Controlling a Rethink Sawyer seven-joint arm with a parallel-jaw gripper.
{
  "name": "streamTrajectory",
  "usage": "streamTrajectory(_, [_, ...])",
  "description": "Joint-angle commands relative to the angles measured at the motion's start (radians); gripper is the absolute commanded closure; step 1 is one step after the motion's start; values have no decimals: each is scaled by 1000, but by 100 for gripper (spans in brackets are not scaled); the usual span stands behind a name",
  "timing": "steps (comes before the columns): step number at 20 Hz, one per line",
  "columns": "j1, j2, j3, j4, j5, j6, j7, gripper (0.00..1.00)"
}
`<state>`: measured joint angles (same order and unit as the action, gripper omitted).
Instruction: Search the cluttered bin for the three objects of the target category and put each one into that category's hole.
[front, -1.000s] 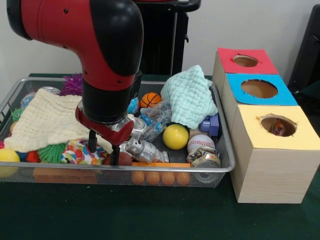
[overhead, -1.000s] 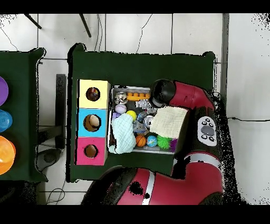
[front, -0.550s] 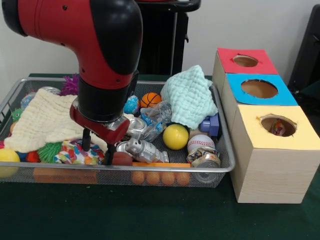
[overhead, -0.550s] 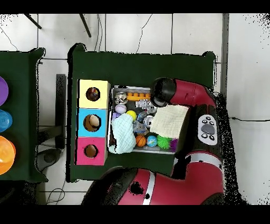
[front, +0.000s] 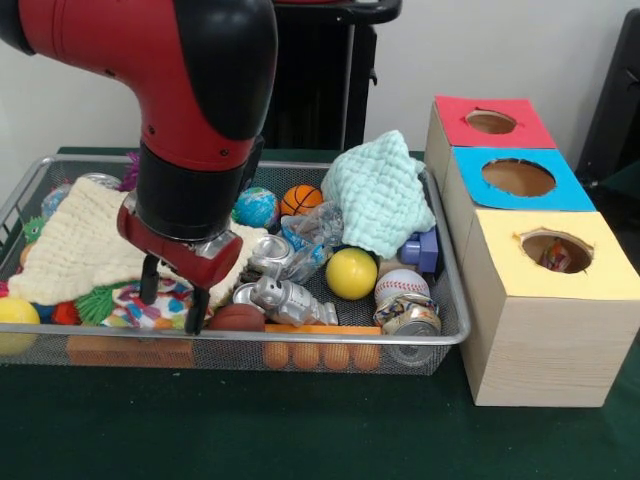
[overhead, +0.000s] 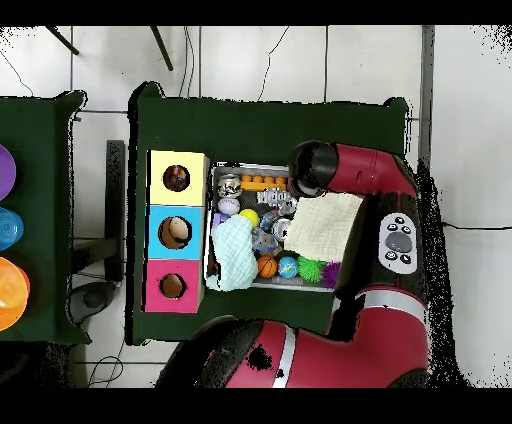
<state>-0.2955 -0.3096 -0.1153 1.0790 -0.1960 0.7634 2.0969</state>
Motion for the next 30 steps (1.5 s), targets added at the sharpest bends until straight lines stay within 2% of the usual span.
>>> streamTrajectory(1, [-6, 50, 9, -16, -106, 59, -114, 0])
streamTrajectory(4, [-1, 73, 8, -38, -117, 88, -106, 0])
streamTrajectory(8, [16, 66, -8, 15, -130, 107, -92, 0])
streamTrajectory(12, [26, 59, -10, 17, -135, 164, -131, 0])
streamTrajectory(15, [20, 48, 5, 13, -142, 257, -222, 0])
streamTrajectory(16, [8, 35, 21, 37, -139, 223, -231, 0])
streamTrajectory(19, [-23, -3, 61, 75, -135, 250, -302, 0])
streamTrajectory(21, [-34, -17, 73, 82, -138, 278, -330, 0])
streamTrajectory(23, [-40, 9, 85, 58, -145, 285, -335, 0])
streamTrajectory(30, [-39, 52, 103, 65, -155, 187, -261, 0])
